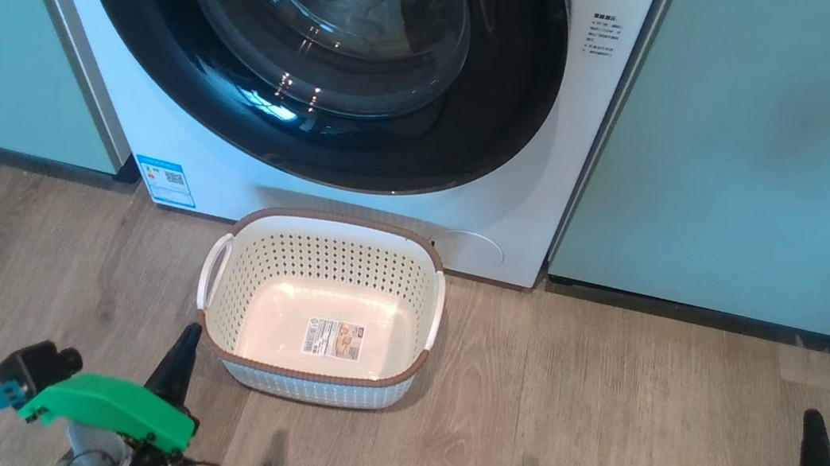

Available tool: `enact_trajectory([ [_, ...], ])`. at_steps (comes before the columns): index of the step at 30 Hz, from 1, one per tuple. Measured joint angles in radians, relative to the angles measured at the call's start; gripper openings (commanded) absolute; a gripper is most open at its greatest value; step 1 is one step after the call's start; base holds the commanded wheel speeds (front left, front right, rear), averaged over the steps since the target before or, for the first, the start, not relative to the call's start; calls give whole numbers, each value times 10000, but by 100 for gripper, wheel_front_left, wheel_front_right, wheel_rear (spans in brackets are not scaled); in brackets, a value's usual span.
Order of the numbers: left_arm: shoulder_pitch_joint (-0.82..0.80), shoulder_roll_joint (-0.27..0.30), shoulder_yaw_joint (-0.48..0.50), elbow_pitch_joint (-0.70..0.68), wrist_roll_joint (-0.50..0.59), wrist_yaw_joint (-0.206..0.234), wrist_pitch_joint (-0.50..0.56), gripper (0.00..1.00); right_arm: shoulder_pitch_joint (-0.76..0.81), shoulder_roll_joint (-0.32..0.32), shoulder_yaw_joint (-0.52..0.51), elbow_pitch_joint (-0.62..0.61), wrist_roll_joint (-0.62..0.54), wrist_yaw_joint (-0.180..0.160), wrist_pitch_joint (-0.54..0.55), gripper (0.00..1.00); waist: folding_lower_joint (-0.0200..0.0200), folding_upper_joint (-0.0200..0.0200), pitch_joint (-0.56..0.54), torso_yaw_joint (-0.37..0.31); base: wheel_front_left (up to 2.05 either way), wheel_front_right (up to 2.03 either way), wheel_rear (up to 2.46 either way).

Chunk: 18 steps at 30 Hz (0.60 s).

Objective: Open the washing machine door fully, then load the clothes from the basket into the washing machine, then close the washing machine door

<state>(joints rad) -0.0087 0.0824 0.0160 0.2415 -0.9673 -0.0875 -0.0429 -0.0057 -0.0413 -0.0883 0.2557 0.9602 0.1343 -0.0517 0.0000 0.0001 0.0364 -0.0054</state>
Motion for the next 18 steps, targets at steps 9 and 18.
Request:
enact_trajectory([
  [9,-163,-46,127,29,-997,-77,224,0,-53,0,-48,36,1005,-2,219,0,0,0,-52,8,0,0,0],
  [18,-163,-100,163,84,-1969,-153,441,0,-67,0,-94,58,1998,-2,495,0,0,0,-105,17,0,0,0],
])
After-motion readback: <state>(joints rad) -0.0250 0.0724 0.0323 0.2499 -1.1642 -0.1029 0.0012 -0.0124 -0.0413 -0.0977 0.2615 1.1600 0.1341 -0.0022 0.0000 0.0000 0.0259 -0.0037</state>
